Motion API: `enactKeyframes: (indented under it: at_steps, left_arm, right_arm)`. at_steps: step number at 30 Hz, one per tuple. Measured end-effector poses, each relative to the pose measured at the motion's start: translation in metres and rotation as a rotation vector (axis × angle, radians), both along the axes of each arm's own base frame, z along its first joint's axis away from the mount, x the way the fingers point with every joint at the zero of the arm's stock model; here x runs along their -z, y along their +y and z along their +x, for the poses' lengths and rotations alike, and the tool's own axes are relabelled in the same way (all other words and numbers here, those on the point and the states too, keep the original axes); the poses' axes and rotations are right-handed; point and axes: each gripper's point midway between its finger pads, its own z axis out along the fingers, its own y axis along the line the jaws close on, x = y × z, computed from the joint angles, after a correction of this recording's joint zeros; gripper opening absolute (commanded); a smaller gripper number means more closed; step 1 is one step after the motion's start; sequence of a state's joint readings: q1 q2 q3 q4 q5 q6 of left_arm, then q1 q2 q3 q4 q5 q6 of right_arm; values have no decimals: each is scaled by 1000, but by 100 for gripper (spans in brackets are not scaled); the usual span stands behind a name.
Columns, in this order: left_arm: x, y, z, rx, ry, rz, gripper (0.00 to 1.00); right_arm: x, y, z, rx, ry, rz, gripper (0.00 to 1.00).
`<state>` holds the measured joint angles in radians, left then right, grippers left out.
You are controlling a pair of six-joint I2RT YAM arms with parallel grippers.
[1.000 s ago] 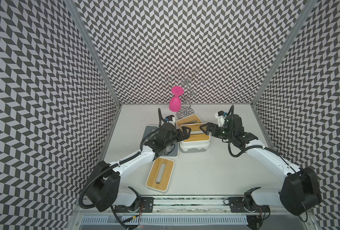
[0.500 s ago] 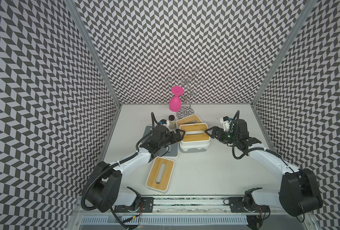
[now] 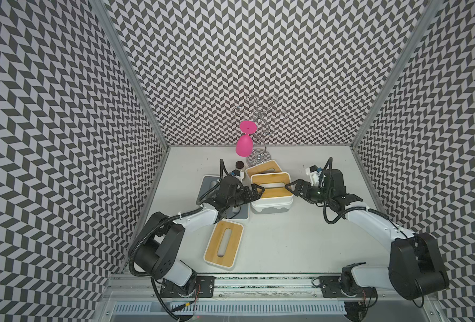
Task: Stack the tissue boxes
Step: Move the tissue box to the center of the board.
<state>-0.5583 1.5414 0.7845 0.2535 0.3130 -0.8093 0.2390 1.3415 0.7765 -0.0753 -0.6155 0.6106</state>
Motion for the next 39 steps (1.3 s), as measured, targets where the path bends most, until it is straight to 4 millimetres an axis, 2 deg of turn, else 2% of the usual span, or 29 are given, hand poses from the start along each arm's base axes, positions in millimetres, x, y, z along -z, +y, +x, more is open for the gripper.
enactKeyframes:
  at_steps: [6, 13, 19, 25, 29, 34, 39]
  left_arm:
    - [-1, -13, 5, 27, -12, 1, 100]
    - [-7, -38, 4, 93, -38, -9, 99]
    - [-13, -41, 1, 106, -50, -17, 100]
    - [-56, -21, 6, 57, -152, -18, 100]
    - [-77, -3, 26, -10, -211, 48, 100]
    - [-83, 9, 57, -87, -240, 185, 99]
    - [-64, 11, 82, -107, -233, 326, 99]
  right_arm:
    - [0, -2, -2, 7, -1, -4, 99]
    - [-10, -17, 1, 58, -25, -11, 99]
    - [-14, -27, 2, 94, -35, -24, 99]
    - [-14, -32, 2, 111, -27, -52, 99]
    - [-22, -34, 2, 114, -45, -64, 99]
    - [-35, -34, 4, 105, -75, -70, 99]
    - [-43, -34, 3, 102, -93, -69, 99]
